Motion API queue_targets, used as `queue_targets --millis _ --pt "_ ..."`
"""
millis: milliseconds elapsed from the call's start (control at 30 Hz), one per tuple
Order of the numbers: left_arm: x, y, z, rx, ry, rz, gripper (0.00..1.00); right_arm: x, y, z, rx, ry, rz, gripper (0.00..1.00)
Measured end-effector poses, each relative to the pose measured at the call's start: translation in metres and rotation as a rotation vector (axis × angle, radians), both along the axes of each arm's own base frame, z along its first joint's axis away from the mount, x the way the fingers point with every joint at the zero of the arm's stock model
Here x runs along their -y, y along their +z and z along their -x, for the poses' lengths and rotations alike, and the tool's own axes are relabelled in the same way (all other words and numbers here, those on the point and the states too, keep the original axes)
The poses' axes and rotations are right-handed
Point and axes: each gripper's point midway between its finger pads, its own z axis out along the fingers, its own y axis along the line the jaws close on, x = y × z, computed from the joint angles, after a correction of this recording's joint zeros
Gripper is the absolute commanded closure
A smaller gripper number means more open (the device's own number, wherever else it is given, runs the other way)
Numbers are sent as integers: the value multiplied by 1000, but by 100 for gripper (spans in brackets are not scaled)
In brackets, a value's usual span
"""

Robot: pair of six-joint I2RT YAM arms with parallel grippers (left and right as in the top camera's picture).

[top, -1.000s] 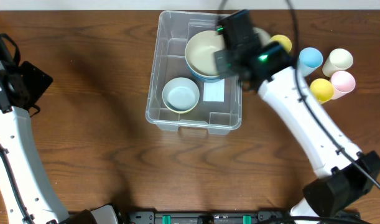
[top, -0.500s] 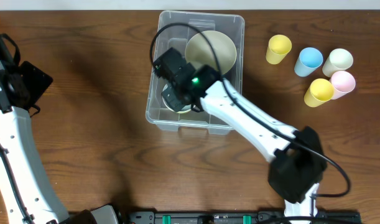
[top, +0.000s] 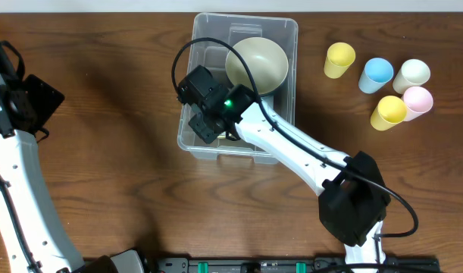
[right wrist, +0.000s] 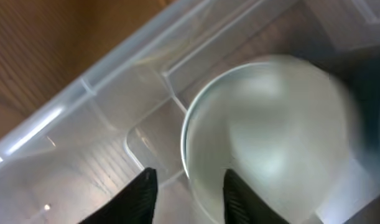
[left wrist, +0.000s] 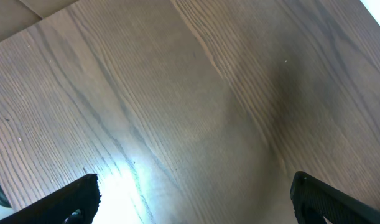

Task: Pack container
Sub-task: 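Carry the white bowl into the bin and stack it on the pale blue bowl, then move the right gripper to the yellow cup and grasp it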

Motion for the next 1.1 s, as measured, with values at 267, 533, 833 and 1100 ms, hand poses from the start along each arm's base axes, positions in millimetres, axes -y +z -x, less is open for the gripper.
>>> queue_targets --millis 267,533,833,1100 --pt "0 0 0 0 0 0 2 14 32 -10 87 -60 -5 39" --pt "0 0 0 0 0 0 2 142 155 -48 273 -453 -117 32" --pt "0 0 0 0 0 -1 2 363 138 -61 127 -1129 -37 36" --pt "0 0 0 0 0 0 2 451 72 -44 -166 -1425 -55 46"
